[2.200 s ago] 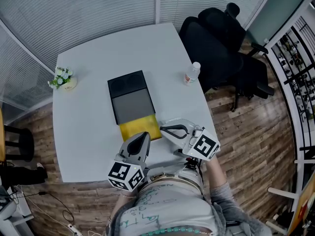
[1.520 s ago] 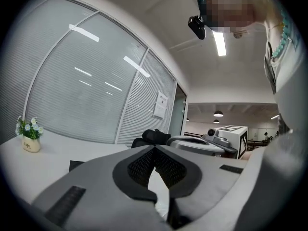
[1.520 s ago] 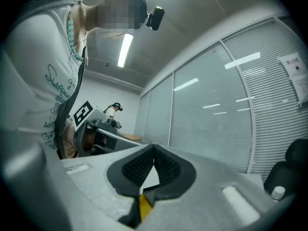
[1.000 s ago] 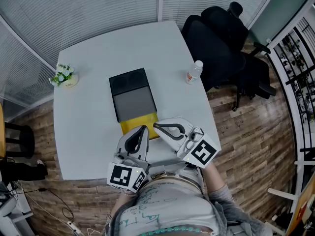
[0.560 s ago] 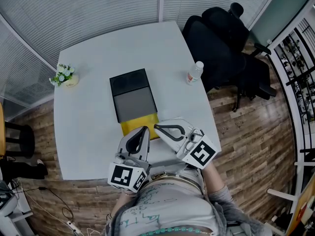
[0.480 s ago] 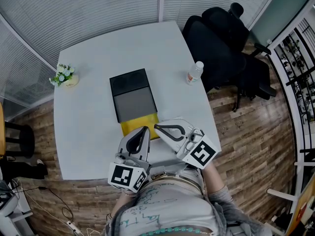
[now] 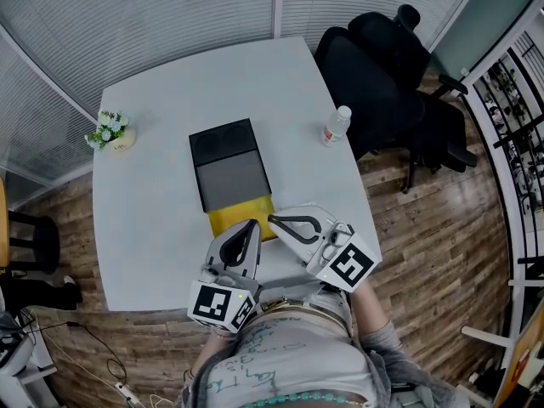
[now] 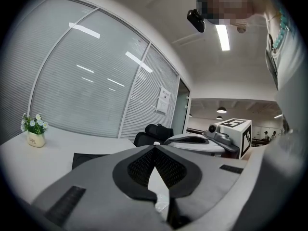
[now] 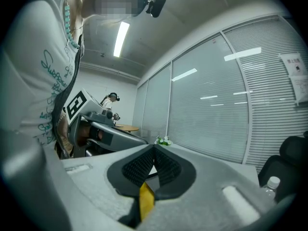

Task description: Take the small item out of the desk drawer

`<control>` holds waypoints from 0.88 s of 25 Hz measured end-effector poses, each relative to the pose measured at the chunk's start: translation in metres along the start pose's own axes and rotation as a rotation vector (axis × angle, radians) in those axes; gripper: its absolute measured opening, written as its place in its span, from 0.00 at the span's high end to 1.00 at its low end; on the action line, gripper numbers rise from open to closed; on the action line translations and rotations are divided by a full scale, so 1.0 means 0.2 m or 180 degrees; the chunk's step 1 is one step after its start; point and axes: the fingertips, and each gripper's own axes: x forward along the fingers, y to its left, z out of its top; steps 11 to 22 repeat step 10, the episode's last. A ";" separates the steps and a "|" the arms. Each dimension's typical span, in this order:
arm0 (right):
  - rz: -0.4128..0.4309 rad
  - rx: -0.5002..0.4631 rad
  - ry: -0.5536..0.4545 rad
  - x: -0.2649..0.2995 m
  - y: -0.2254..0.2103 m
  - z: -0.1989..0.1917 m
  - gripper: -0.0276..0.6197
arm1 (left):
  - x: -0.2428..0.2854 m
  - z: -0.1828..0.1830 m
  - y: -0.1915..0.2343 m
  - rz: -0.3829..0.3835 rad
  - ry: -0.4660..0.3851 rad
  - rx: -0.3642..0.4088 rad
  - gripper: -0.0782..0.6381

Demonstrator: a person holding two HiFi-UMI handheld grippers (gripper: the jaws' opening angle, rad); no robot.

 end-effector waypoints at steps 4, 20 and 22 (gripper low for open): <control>0.0013 0.0000 0.0019 0.00 0.00 -0.01 0.95 | 0.00 0.00 0.00 -0.0011 0.0024 -0.0012 0.90; 0.0057 -0.0043 0.0059 -0.01 0.02 -0.02 0.95 | 0.00 0.00 -0.02 -0.0018 0.0031 -0.0027 0.90; 0.0057 -0.0043 0.0059 -0.01 0.02 -0.02 0.95 | 0.00 0.00 -0.02 -0.0018 0.0031 -0.0027 0.90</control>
